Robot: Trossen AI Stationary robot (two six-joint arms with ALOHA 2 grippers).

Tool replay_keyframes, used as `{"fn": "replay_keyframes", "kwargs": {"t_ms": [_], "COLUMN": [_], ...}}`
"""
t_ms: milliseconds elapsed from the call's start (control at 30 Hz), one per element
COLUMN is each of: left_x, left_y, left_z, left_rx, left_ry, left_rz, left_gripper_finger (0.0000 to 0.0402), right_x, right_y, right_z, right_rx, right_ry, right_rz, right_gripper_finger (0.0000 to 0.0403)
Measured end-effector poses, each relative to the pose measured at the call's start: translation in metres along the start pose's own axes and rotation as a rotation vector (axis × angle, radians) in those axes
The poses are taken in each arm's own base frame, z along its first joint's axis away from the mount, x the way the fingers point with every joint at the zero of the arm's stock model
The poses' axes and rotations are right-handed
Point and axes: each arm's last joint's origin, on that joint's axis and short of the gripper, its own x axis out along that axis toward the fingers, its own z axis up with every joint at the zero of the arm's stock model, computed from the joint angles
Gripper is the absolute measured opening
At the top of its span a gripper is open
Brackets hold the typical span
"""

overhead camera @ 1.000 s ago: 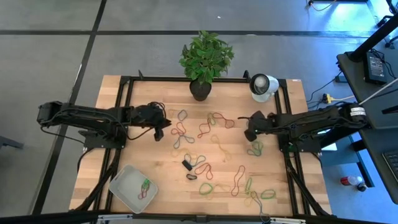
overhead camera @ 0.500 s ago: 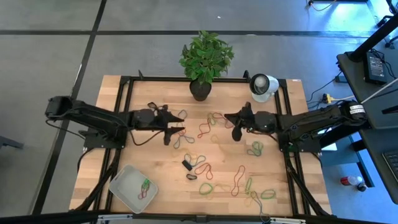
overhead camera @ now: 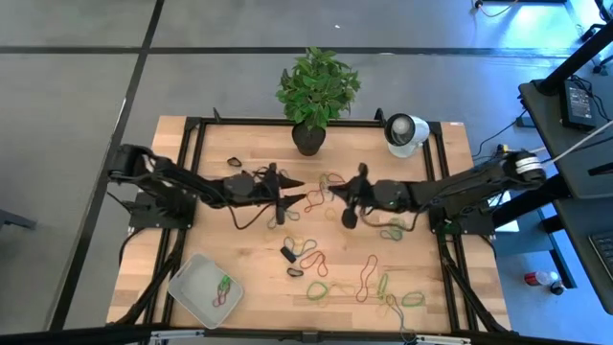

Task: Pick and place rubber bands into bin
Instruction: Put the blue rubber band into the gray bin

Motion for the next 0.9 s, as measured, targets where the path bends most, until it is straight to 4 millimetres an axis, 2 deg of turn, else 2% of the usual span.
{"fn": "replay_keyframes", "kwargs": {"t_ms": [167, 333, 567, 900], "left_x": [0.018, 0.021, 0.02, 0.02], "left_y": [-0.004, -0.006, -0.009, -0.008], "left_z": [-0.005, -0.009, -0.011, -0.011], "left_rx": [0.005, 0.008, 0.009, 0.071], "left_ry": [0.021, 0.048, 0.069, 0.064], "left_rz": [-0.003, -0.054, -0.113, -0.095], "left_gripper_finger": [0.018, 0.018, 0.0167, 0.0153], "right_x": [0.021, 0.032, 0.031, 0.025], "right_y": [0.02, 0.03, 0.029, 0.033], "right_z": [-0.001, -0.003, -0.002, -0.018], "right_rx": [-0.101, -0.155, -0.184, -0.218], "right_ry": [0.031, 0.052, 0.06, 0.203], "right_rz": [0.027, 0.031, -0.04, -0.021], "right_gripper_finger": [0.0001, 0.0, 0.0, 0.0]}}
